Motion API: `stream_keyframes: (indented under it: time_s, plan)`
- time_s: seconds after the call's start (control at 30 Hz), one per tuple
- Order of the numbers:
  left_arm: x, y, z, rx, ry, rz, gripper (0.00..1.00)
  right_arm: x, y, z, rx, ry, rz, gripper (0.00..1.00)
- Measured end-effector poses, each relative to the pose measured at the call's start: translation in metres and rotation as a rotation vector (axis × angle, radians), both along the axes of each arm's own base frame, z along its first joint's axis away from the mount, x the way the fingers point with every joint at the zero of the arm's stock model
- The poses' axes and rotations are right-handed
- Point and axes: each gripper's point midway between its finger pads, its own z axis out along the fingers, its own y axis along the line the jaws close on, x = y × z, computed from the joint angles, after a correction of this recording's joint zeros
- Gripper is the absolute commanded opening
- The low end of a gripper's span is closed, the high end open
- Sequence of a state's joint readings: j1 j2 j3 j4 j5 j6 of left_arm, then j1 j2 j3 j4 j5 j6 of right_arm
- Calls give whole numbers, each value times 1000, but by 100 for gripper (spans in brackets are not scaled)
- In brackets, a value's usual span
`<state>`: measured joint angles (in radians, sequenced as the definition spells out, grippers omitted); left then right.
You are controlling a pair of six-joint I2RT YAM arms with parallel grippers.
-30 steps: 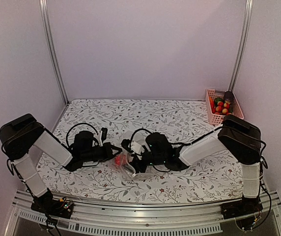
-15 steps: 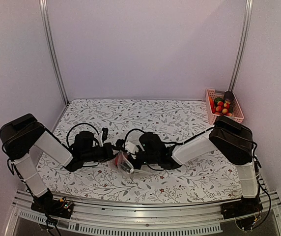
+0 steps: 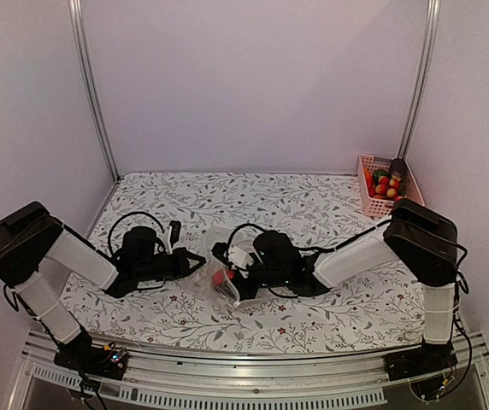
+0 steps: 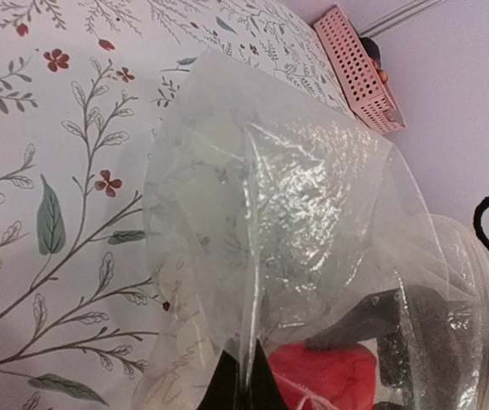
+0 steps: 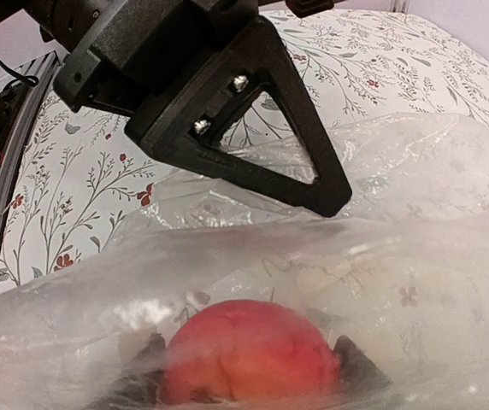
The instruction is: Open the zip-top bag and remove the fake food
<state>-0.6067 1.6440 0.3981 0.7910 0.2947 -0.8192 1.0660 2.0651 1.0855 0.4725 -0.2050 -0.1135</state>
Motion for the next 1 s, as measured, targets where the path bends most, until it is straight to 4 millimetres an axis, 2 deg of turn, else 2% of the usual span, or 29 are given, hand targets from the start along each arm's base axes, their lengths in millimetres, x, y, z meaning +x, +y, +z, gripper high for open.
stream_keyframes:
  time_s: [0.27,0.4,0.6,0.83,1.0]
  plan:
    - [2,11,-6,41,3,25,0,3,-17,14,-4,-34,-52,50]
    - [2,13,-8,54,8,30,0,7,-27,29,16,-48,-80,49]
    - [3,16,-8,64,1,39,0,18,-51,55,74,-41,-147,49]
    - [3,16,-9,71,1,38,0,32,-74,70,134,3,-223,49]
    - [3,17,-9,74,0,39,0,39,-95,90,189,22,-258,49]
